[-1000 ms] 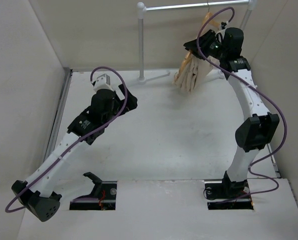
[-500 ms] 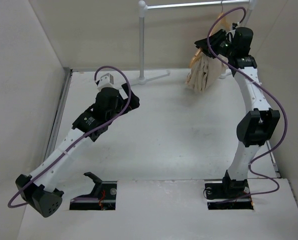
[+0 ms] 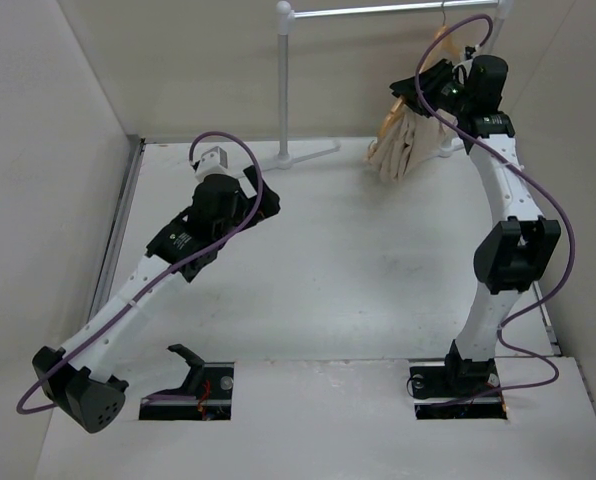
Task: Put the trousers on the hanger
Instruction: Place the hanger at the clothesline.
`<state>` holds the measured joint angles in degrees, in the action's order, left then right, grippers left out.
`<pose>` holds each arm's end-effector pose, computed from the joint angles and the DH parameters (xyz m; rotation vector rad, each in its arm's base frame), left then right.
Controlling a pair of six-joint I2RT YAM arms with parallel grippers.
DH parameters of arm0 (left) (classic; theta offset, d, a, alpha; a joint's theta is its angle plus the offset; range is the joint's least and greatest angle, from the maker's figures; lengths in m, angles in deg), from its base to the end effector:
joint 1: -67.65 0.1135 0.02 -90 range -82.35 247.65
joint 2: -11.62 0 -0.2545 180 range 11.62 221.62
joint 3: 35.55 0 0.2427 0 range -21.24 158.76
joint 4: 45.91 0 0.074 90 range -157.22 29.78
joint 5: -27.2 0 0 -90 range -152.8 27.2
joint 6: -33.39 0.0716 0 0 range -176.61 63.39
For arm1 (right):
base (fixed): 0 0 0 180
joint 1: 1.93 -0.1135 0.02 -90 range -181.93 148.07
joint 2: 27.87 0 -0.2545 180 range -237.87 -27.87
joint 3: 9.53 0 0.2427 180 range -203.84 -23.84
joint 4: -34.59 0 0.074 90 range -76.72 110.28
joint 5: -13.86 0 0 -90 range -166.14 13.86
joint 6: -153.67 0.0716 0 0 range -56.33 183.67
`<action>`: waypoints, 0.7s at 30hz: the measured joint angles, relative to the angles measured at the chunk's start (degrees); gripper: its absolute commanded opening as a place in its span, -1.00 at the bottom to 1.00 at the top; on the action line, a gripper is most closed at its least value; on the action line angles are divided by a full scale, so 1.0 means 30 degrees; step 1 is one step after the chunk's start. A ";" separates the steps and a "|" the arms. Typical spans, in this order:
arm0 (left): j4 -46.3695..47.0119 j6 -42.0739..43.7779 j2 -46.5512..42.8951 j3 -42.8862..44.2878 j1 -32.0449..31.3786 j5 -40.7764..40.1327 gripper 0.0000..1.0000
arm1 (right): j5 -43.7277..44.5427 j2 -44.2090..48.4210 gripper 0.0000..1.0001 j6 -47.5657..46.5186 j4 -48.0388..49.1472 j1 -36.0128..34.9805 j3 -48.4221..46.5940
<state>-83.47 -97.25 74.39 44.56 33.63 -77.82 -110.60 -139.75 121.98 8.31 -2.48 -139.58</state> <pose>0.2338 -0.1354 0.3627 -0.2920 1.9395 -0.6212 0.4767 0.0451 0.4066 0.4442 1.8058 1.2506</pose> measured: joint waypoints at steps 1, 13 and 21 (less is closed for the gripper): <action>0.0029 -0.0029 0.0036 0.0000 0.0000 0.0007 1.00 | -0.0146 0.0000 -0.92 0.0007 0.0000 0.0044 0.0000; 0.0313 -0.0306 0.0095 -0.0495 0.0000 0.0000 1.00 | -0.3016 0.0277 -0.96 0.3228 0.2382 0.1195 0.0911; 0.0627 -0.0561 0.0095 -0.0736 -0.0044 0.0000 1.00 | -0.5253 0.0284 -0.98 0.6608 0.4743 0.1705 0.1086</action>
<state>-81.59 -98.93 74.67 42.35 33.50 -77.82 -126.36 -138.90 141.80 22.54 2.63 -136.33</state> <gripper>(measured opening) 0.997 0.311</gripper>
